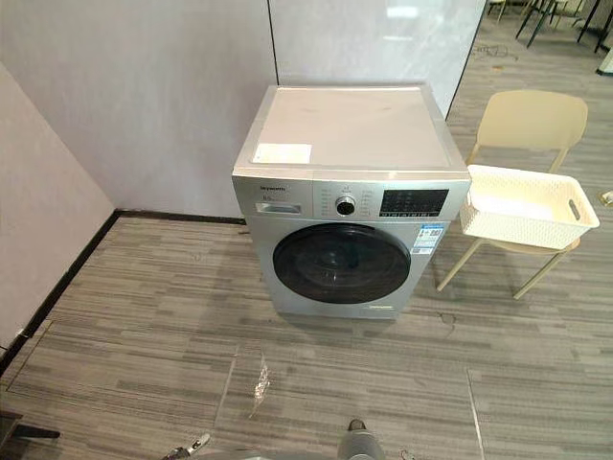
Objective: Pick up the laundry basket with both hands and put the clothes into the washing machine.
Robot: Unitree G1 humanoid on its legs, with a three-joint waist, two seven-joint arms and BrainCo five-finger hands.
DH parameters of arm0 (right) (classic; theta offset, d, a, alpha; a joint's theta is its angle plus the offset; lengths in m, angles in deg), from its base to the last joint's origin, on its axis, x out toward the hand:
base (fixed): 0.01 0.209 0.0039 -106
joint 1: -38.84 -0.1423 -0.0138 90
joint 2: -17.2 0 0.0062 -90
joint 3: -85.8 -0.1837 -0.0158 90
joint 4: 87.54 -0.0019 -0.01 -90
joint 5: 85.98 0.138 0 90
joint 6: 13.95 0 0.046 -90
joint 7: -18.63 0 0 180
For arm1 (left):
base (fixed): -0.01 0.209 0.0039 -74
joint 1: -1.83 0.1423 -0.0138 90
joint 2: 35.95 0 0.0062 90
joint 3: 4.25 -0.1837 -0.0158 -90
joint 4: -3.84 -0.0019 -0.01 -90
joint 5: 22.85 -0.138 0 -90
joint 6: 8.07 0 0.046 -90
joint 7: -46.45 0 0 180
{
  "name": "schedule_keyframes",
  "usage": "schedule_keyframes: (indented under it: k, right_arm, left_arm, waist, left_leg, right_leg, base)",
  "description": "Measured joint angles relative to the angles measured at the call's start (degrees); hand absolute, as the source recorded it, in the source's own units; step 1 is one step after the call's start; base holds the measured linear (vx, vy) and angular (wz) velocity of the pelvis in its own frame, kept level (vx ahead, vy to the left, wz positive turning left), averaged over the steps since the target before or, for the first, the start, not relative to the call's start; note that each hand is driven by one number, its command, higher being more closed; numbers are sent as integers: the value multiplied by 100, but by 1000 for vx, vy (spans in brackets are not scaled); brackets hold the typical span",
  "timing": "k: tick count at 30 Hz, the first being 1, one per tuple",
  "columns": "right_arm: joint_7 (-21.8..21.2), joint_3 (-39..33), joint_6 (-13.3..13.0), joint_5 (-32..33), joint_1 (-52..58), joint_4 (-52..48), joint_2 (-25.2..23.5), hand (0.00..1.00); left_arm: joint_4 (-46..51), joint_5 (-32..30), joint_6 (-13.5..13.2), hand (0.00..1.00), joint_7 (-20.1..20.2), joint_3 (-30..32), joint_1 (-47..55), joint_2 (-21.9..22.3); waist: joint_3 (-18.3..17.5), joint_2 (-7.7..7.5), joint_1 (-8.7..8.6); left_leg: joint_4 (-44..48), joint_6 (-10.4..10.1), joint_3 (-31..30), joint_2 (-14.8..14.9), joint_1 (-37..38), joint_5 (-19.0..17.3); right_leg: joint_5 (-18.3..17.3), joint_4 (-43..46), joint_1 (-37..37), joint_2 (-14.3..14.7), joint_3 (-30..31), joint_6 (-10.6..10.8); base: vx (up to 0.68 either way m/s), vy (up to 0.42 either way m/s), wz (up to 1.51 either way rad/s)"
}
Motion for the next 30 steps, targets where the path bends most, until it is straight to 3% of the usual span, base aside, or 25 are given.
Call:
schedule_keyframes:
  k: [1,2,3,4,6,7,9,10,13,14,16,17,18,20,21,23,25,26,27,28,29,30]
  right_arm:
    - [5,29,-38,42,-22,-109,74,0]
    - [7,40,-105,121,-119,-209,238,0]
    - [6,44,-125,165,-158,-259,303,0]
    - [4,55,-141,197,-275,-454,321,0]
    - [14,113,-157,248,-294,-779,190,0]
    - [34,302,-193,366,-308,-1104,137,0]
    - [55,619,-305,674,-335,-1447,96,0]
    - [51,688,-341,753,-374,-1517,65,0]
    - [17,864,-497,864,-474,-1652,-79,0]
    - [19,981,-477,855,-518,-1642,-116,0]
    - [14,1102,-443,838,-475,-1607,-120,0]
    - [12,1174,-390,728,-492,-1521,-100,0]
    - [16,1183,-297,582,-455,-1449,-111,0]
    - [14,1223,-219,419,-423,-1328,-121,0]
    - [12,1308,-196,400,-446,-1192,-143,0]
    - [13,1403,-190,401,-518,-1177,-151,0]
    - [16,1405,-197,402,-611,-1170,-139,0]
    - [12,1422,-204,400,-622,-1168,-125,0]
    - [12,1459,-218,397,-597,-1148,-127,0]
    - [11,1473,-236,379,-527,-1080,-142,0]
    - [23,1515,-213,336,-623,-1003,-59,0]
    - [22,1521,-220,327,-662,-1007,-57,0]
  left_arm:
    - [37,120,-59,0,5,-40,-88,78]
    - [52,239,-87,0,5,-94,-139,159]
    - [55,270,-95,0,3,-168,-137,190]
    - [50,285,-98,0,3,-391,-115,177]
    - [45,310,-102,0,9,-634,-189,172]
    - [45,309,-103,0,6,-733,-233,170]
    - [43,311,-126,0,-20,-847,-231,165]
    - [41,316,-127,0,-29,-880,-225,156]
    - [44,371,-190,0,-32,-928,-257,140]
    - [44,371,-199,0,-41,-962,-291,146]
    - [45,373,-197,0,-47,-1066,-288,104]
    - [37,381,-191,0,-73,-1167,-299,95]
    - [58,445,-194,0,-112,-1301,-361,98]
    - [96,487,-201,0,-121,-1467,-407,83]
    - [94,495,-191,0,-124,-1585,-465,68]
    - [94,484,-192,0,-122,-1637,-583,62]
    - [93,441,-191,0,-122,-1633,-671,113]
    - [85,301,-191,0,-121,-1636,-660,165]
    - [84,177,-195,0,-115,-1664,-563,161]
    - [77,7,-218,0,-106,-1671,-522,124]
    - [13,-151,-205,0,-82,-1677,-555,260]
    - [-12,-214,-208,0,-67,-1668,-542,278]
  waist:
    - [48,48,126]
    - [123,168,188]
    - [159,239,228]
    - [172,331,224]
    - [175,313,230]
    - [189,431,231]
    - [250,492,252]
    - [229,536,253]
    - [265,425,264]
    - [282,327,289]
    - [249,244,271]
    - [266,212,230]
    - [272,201,192]
    - [318,134,184]
    - [324,158,181]
    - [347,237,152]
    - [450,340,155]
    - [463,329,144]
    - [451,291,145]
    - [472,186,118]
    - [455,476,245]
    - [447,488,258]
  left_leg:
    - [186,-166,-323,-247,-217,-156]
    - [-84,-268,-478,-703,-346,-353]
    - [-408,-229,-467,-902,-348,-331]
    - [-1140,60,-165,-1106,-172,-418]
    - [-1796,61,-278,-1324,-136,-264]
    - [-1910,55,-319,-1306,-201,-110]
    - [-1696,97,-501,-1293,-464,-128]
    - [-1687,138,-508,-1300,-461,-152]
    - [-1858,317,-454,-1508,-281,-272]
    - [-2062,443,-447,-1724,-104,-542]
    - [-2380,551,-471,-1995,128,-625]
    - [-2516,577,-516,-2170,256,-631]
    - [-2577,614,-694,-2320,390,-554]
    - [-2519,731,-1030,-2463,678,-365]
    - [-2502,792,-1244,-2417,857,-386]
    - [-2532,806,-1586,-2224,913,-394]
    - [-2615,799,-1954,-1949,960,-395]
    - [-2622,773,-2066,-1845,1006,-409]
    - [-2617,593,-2092,-1826,1063,-433]
    - [-2609,328,-2200,-1883,1215,-578]
    - [-2568,170,-2176,-1574,1179,-646]
    - [-2561,115,-2159,-1524,1149,-617]
  right_leg:
    - [-34,16,29,-91,-1,-33]
    - [-31,4,41,-148,-4,-32]
    - [-28,5,43,-156,-9,-21]
    - [-56,-23,76,-175,-124,38]
    - [137,-451,162,-315,-330,116]
    - [364,-907,283,-266,-472,135]
    - [647,-1376,444,-196,-615,208]
    - [662,-1436,483,-199,-624,220]
    - [520,-1373,558,-356,-541,320]
    - [228,-1080,439,-551,-421,457]
    - [25,-475,264,-786,-268,612]
    - [-53,434,-141,-918,-49,684]
    - [29,1357,-460,-1023,80,567]
    - [362,2352,-665,-1104,205,421]
    - [129,2913,-843,-973,250,391]
    - [-237,2717,-1042,-497,183,190]
    - [-319,1722,-1232,-8,64,162]
    - [-221,993,-1186,104,60,191]
    - [198,73,-1036,105,25,189]
    - [1420,-895,-761,-7,5,45]
    - [1514,-935,-645,208,-207,-79]
    - [1496,-1029,-581,216,-252,-101]
  base:
    - [27,-15,15]
    - [11,48,4]
    - [3,93,19]
    - [15,54,35]
    - [73,16,68]
    - [97,1,60]
    - [67,28,29]
    - [97,94,10]
    - [123,131,-10]
    - [104,132,-14]
    - [168,138,-1]
    - [319,192,37]
    - [297,148,56]
    - [286,60,72]
    - [346,-49,92]
    - [307,-104,89]
    - [312,-190,89]
    - [293,-195,88]
    - [355,-224,100]
    - [352,-189,78]
    - [328,-187,56]
    - [297,-196,34]
